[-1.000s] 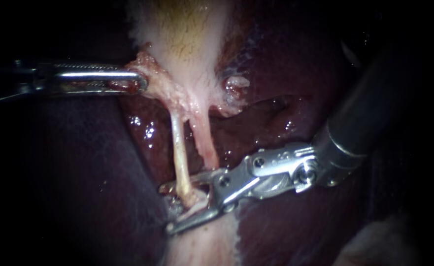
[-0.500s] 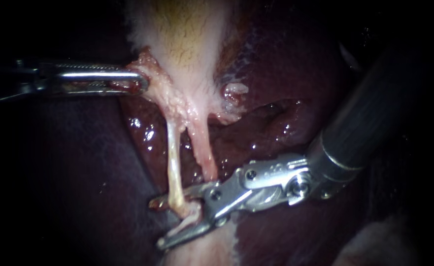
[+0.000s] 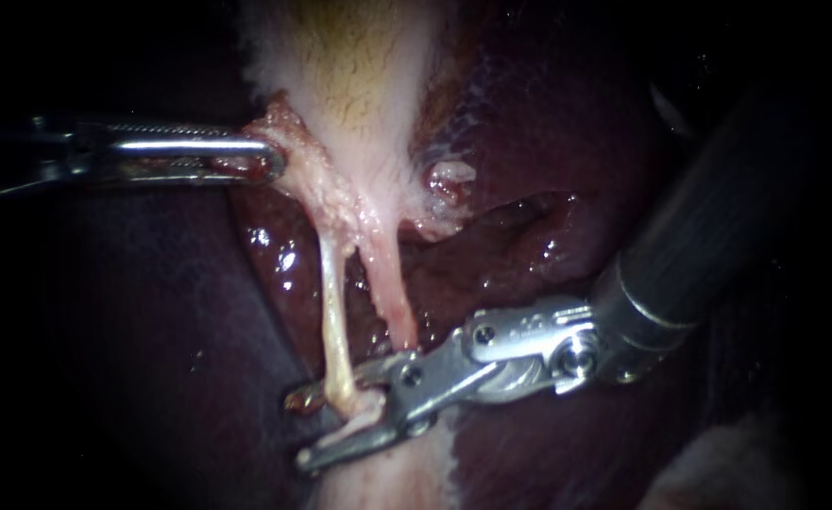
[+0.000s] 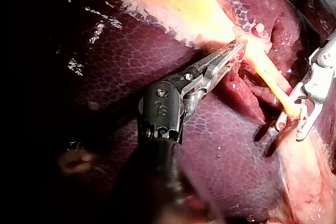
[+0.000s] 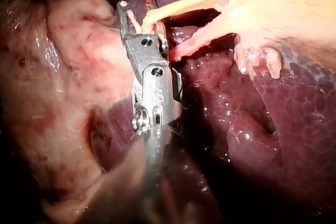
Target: Clipping first clip left tube
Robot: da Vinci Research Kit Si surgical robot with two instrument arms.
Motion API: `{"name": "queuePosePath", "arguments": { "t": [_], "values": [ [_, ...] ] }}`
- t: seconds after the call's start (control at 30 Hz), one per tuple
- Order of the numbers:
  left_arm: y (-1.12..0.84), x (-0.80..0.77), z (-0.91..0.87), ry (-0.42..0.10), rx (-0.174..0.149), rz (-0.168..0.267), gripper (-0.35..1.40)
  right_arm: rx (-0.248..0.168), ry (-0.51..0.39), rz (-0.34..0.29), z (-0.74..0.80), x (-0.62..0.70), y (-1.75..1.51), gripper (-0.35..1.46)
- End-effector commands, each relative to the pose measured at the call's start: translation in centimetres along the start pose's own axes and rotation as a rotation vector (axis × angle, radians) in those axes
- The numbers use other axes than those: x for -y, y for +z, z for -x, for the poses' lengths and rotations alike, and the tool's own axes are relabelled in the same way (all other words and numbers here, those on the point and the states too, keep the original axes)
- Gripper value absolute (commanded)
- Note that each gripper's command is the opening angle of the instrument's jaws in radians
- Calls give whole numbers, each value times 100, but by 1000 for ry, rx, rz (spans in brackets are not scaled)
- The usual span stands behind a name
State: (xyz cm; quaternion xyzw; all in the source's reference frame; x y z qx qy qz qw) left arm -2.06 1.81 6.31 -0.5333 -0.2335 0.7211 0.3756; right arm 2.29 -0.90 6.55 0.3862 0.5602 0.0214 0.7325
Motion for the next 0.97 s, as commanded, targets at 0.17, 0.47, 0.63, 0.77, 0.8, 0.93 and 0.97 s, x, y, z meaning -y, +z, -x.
{"name": "queuePosePath", "arguments": {
  "t": [0.17, 0.47, 0.63, 0.77, 0.8, 0.93, 0.97],
  "values": [
    [0, 0, 0, 0, 0, 0, -35, 8, 7, 6, 1, -2, -3, -4],
    [0, 0, 0, 0, 0, 1, -35, 64, 53, 16, 2, -2, -9, -35],
    [0, 0, 0, 0, 0, 0, -35, 66, 77, 15, 5, -4, -14, -35],
    [0, 0, 0, 0, 0, 0, -35, 66, 88, 16, 7, -6, -16, -35],
    [0, 0, 0, 0, 0, 0, -35, 66, 88, 15, 7, -6, -16, -35],
    [0, 0, 0, 0, 0, 0, -35, 66, 94, 15, 7, -6, -17, -35],
    [0, 0, 0, 0, 0, 0, -35, 66, 94, 15, 7, -6, -17, -35]
  ]
}}
